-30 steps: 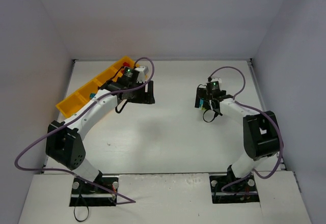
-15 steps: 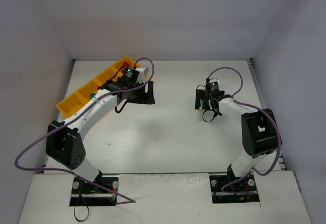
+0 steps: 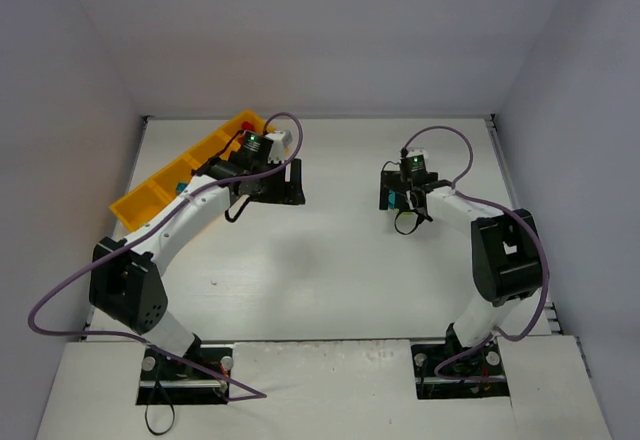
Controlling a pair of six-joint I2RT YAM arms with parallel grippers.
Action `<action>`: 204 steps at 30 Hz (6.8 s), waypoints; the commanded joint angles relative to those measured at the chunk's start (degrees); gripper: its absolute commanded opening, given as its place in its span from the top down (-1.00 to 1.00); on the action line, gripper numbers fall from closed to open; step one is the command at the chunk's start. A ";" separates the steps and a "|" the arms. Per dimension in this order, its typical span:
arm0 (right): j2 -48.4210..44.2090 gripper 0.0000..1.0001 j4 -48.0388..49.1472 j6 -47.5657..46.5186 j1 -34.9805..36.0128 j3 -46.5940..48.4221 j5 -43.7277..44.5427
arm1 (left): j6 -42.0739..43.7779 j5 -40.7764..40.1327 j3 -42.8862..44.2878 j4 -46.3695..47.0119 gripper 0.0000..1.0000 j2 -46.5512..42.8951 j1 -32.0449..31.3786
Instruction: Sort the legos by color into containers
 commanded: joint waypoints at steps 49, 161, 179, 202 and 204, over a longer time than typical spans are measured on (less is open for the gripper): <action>-9.35 1.00 2.52 28.42 0.70 8.05 -3.97 | -1.21 7.74 -5.75 20.48 -0.35 -9.14 -6.42; -24.04 1.00 9.56 48.58 -2.55 -2.16 -18.39 | -12.73 -22.67 -14.53 23.32 1.00 -18.44 -9.87; -26.85 1.00 2.35 19.76 0.44 -2.33 -22.52 | -8.95 -15.55 -17.44 10.48 1.00 -16.88 35.65; -26.50 1.00 1.56 14.30 0.35 -2.69 -24.46 | -7.02 -19.77 -17.26 9.86 0.25 -9.31 46.13; -26.50 1.00 1.39 13.42 0.35 -2.60 -24.90 | -6.84 -20.03 -17.00 9.51 0.15 -9.58 46.13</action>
